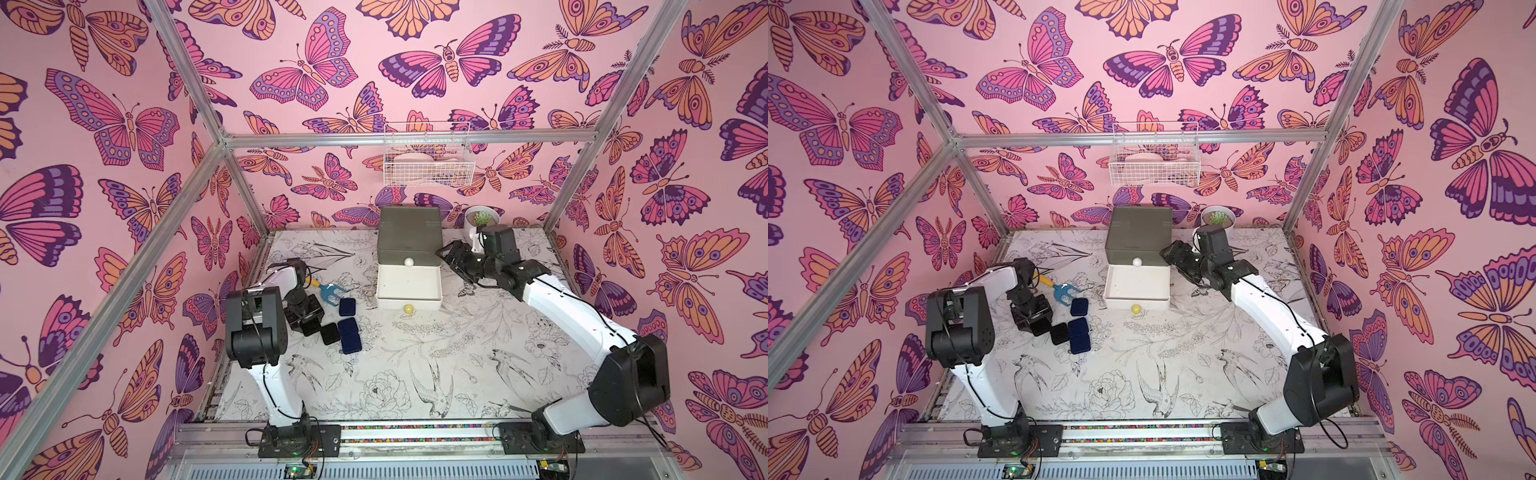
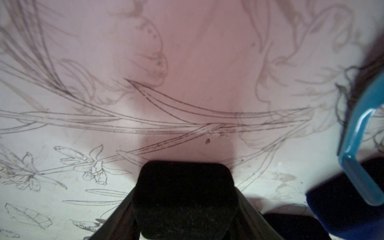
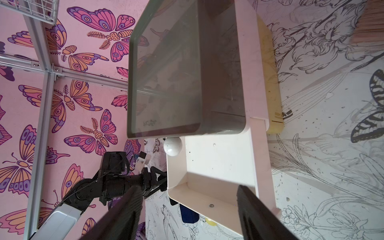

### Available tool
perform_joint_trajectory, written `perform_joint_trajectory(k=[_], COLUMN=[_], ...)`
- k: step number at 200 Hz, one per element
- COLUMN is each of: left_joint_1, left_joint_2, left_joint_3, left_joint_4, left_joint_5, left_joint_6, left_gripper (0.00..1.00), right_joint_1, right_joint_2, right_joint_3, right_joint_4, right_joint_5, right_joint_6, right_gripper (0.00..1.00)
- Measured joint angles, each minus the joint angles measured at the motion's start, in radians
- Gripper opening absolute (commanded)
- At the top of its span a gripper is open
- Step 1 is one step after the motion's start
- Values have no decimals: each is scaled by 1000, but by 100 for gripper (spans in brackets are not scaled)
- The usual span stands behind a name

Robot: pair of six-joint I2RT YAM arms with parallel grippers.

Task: Place the brooch boxes into the drawer by color
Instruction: Pick up the brooch box from the center of the board, then place the brooch box in the drawer.

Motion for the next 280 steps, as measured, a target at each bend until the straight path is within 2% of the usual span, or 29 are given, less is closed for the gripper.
perform_joint_trajectory(k=[21,44,77,109,133,168,208,280], left_joint_1=[-12,-60,-231,-409,-486,-542,-566,-616], left_joint_2=[-26,-76,-107,-74,-19,64,94,105], left_joint_3=[28,156,439,591,628,666,732,734], left_joint_4=[-39,-97,-167,-221,-252,-271,-272,-288], left_joint_5=[6,35,69,116,137,135,146,146], left_joint_6=[14,32,46,45,44,41,41,40], left_gripper=[63,62,63,63,64,64,64,69], right_joint_1=[0,0,0,0,-1,-4,-7,-10], right_joint_2=[0,0,2,3,3,3,0,-7], right_joint_3=[0,0,0,0,-1,-10,-13,-59], right_joint_4=[-2,-3,-3,-3,-3,-3,-3,-3], right_joint_5=[0,0,0,1,6,20,27,27], right_joint_6=[0,0,3,11,14,15,15,15], right_gripper=[77,77,77,77,77,77,77,77])
